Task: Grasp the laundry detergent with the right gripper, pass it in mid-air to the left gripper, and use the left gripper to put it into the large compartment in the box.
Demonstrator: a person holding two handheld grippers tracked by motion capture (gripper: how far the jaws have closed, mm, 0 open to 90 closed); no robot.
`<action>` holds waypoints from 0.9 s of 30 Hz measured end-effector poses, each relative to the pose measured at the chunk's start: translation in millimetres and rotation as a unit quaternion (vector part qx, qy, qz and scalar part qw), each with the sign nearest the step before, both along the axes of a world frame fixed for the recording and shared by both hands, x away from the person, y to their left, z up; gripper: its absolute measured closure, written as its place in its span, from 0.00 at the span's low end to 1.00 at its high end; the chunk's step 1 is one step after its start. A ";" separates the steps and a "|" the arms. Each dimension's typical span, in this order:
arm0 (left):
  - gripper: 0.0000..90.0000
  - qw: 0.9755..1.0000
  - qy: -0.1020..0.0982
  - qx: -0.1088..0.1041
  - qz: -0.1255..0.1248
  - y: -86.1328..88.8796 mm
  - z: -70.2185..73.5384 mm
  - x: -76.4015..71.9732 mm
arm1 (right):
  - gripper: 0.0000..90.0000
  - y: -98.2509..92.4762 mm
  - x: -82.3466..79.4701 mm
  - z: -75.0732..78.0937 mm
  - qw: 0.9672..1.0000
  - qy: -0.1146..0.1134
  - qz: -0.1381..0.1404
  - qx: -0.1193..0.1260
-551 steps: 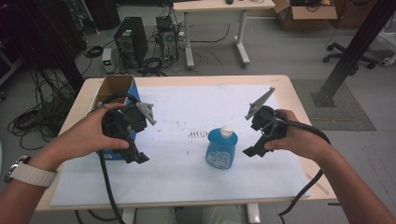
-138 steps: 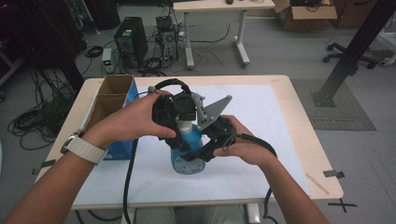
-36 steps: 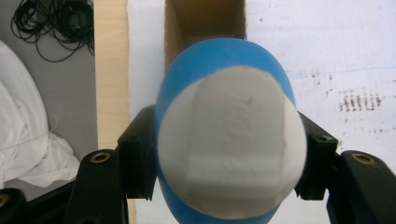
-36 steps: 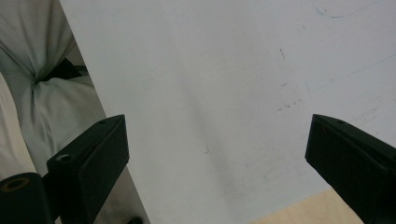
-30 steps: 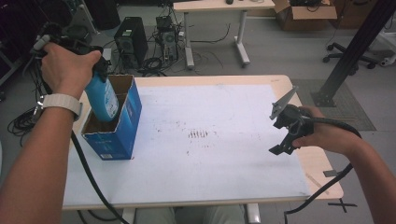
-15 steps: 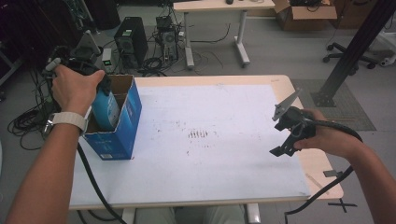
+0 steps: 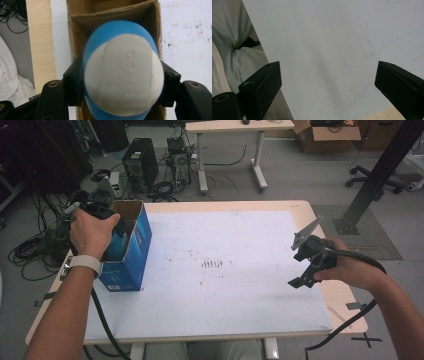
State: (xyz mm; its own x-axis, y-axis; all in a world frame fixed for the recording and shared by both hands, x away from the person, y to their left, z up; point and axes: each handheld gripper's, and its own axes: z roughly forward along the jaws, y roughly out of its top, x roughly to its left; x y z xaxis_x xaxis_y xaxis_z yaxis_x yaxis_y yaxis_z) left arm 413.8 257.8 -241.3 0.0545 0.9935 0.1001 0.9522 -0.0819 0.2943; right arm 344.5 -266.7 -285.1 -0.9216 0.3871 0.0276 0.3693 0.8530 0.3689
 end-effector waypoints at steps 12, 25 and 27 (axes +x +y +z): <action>0.42 1.000 0.010 -0.001 -0.001 3.6 -23.8 1.5 | 0.08 -1.4 0.0 -3.3 1.000 0.003 -0.005 -0.001; 0.42 1.000 0.019 -0.008 -0.005 4.9 -39.4 4.0 | 0.09 -3.2 -0.4 -8.2 1.000 0.008 -0.008 -0.003; 0.42 1.000 0.022 -0.008 -0.008 4.8 -39.8 4.9 | 0.09 -2.9 -0.3 -8.8 1.000 0.007 -0.007 -0.003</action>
State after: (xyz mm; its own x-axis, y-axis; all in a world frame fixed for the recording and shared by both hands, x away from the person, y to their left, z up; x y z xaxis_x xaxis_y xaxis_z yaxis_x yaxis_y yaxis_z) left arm 418.6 262.5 -281.1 0.0754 0.9938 0.0821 0.9628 -0.0940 0.2535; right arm 344.3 -269.6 -293.9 -0.9153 0.4009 0.0387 0.3872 0.8496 0.3581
